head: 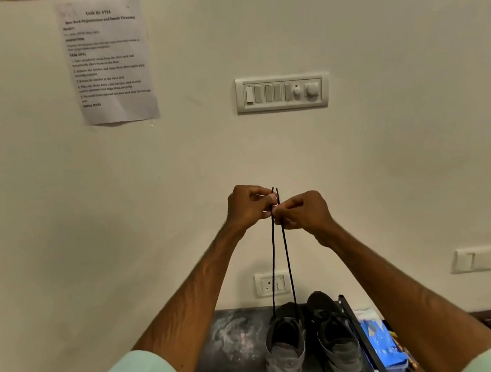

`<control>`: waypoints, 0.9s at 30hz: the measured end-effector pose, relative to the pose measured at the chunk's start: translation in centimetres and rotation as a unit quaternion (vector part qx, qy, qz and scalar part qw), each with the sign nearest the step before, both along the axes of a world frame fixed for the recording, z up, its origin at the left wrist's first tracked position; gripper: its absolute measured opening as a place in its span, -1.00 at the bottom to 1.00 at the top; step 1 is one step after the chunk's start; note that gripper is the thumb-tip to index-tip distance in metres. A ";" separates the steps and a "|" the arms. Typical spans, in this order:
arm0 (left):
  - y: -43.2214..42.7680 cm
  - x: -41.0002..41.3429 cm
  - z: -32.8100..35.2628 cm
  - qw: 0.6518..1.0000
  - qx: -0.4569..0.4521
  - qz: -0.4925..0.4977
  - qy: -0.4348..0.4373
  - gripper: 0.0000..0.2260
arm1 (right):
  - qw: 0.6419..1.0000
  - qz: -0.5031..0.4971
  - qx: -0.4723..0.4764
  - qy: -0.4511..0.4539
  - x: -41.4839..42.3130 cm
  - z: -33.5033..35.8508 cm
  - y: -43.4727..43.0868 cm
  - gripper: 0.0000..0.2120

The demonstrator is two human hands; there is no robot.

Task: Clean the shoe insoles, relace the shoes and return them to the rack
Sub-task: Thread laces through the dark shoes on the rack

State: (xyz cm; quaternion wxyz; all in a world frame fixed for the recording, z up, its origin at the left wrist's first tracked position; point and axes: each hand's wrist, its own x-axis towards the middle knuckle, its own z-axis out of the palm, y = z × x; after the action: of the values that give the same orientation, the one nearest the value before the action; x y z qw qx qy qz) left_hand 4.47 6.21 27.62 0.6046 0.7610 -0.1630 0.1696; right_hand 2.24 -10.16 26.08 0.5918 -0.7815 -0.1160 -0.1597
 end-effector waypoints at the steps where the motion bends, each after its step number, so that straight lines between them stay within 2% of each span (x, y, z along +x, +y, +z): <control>1: 0.2 -0.1 0.0 1.000 -0.003 -0.004 0.001 -0.88 | 1.000 -0.006 0.007 0.001 -0.1 0.0 0.0 -0.92; 5: 0.5 -0.2 0.2 1.000 -0.012 -0.013 0.014 -0.87 | 0.998 -0.042 0.044 0.001 -0.3 0.5 0.2 -0.73; 6: 0.5 -0.2 0.2 1.000 -0.013 -0.013 0.015 -0.87 | 0.998 -0.048 0.046 -0.006 -0.3 0.7 0.3 -0.74; 9: 0.4 0.0 0.1 1.000 -0.010 -0.015 0.013 -0.83 | 0.998 -0.054 0.012 -0.035 -0.4 1.2 0.5 -0.94; 12: 0.2 0.1 0.1 1.000 0.004 -0.007 0.001 -0.81 | 0.998 -0.049 0.005 -0.047 -0.4 1.3 0.4 -0.86; 18: 0.0 0.2 0.5 1.000 0.022 -0.007 -0.013 -0.83 | 0.996 -0.061 -0.029 -0.057 0.2 1.1 0.1 -0.86; 27: -0.4 0.4 1.1 0.999 0.030 -0.016 -0.023 -0.79 | 0.983 -0.075 -0.145 -0.085 0.6 1.8 -0.3 -0.82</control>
State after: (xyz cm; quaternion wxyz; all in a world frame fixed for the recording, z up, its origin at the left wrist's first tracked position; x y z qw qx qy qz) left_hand 4.86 5.83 28.71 0.5802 0.7720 -0.1937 0.1728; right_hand 2.83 -10.46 27.85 0.4465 -0.8491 -0.1286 -0.2511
